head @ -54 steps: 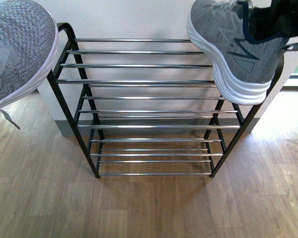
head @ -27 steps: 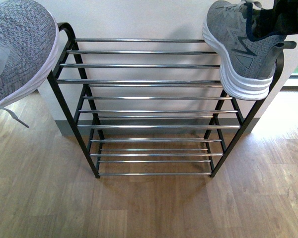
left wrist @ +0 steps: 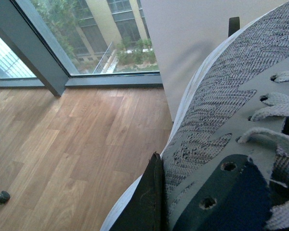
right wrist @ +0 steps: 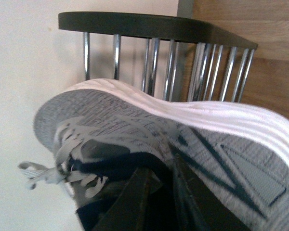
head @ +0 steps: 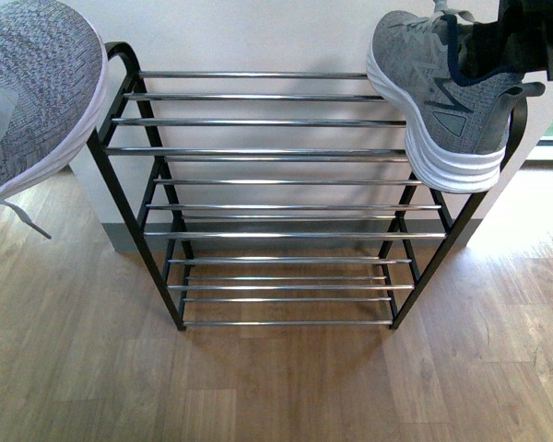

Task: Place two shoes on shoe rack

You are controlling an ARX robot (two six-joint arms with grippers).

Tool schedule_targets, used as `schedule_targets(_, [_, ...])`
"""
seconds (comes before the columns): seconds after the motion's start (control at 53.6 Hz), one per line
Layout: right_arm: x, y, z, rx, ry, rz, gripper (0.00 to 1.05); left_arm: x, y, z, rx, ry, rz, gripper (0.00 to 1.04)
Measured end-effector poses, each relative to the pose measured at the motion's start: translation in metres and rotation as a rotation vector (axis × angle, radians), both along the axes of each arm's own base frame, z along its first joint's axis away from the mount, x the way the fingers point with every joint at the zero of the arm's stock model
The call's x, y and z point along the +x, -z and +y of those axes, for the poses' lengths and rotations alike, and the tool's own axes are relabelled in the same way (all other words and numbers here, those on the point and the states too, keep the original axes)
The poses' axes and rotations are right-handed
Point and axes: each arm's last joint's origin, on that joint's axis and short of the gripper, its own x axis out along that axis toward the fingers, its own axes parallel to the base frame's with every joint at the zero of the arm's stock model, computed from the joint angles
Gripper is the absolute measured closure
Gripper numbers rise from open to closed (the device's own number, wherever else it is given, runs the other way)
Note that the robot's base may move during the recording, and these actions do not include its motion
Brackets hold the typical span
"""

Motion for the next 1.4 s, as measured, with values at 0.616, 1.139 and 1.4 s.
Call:
schedule_targets(0.616, [-0.003,-0.002,-0.001,-0.738,-0.196,-0.211,0.09,0.0,0.0,0.0,0.0,-0.001,0.0,1.03])
schedule_targets(1.139, [-0.059,0.007,-0.01,-1.377,-0.825,-0.47,0.47,0.0,0.0,0.0,0.0,-0.001,0.0,1.03])
schedule_targets(1.4, [-0.126,0.024,-0.023,-1.373,-0.822,-0.465,0.94,0.0,0.0,0.0,0.0,0.0,0.0,1.03])
